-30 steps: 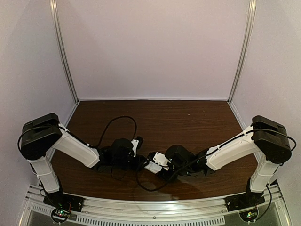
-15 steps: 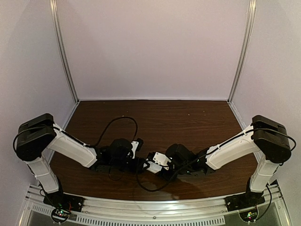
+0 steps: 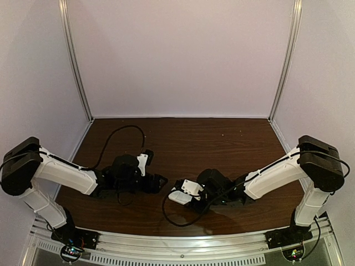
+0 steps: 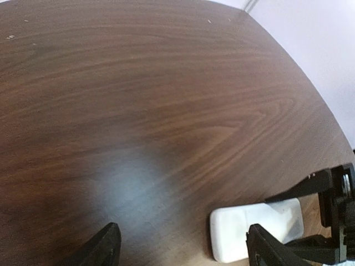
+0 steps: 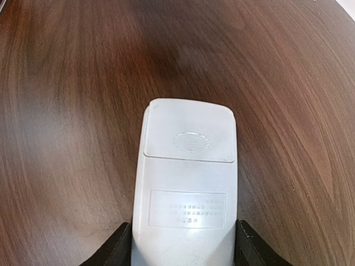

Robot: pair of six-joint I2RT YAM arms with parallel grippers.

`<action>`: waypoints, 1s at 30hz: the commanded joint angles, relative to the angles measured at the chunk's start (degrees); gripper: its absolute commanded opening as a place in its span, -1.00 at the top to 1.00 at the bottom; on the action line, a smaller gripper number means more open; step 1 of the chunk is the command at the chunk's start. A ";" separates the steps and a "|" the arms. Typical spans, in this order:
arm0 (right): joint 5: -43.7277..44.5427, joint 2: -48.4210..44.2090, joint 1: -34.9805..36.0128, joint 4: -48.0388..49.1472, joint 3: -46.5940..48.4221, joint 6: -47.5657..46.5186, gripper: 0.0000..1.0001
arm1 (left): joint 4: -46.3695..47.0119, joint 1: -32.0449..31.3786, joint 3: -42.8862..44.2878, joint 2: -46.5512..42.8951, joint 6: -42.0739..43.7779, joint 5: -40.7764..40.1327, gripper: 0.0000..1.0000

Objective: Load the batteries into the remote control
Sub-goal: Press the battery cover on the remote control without the battery cover.

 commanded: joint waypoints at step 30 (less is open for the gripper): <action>-3.84 -3.39 -0.22 -0.57 -3.11 -1.91 0.16 | 18.57 -7.85 -8.34 0.81 -8.47 -6.75 -0.14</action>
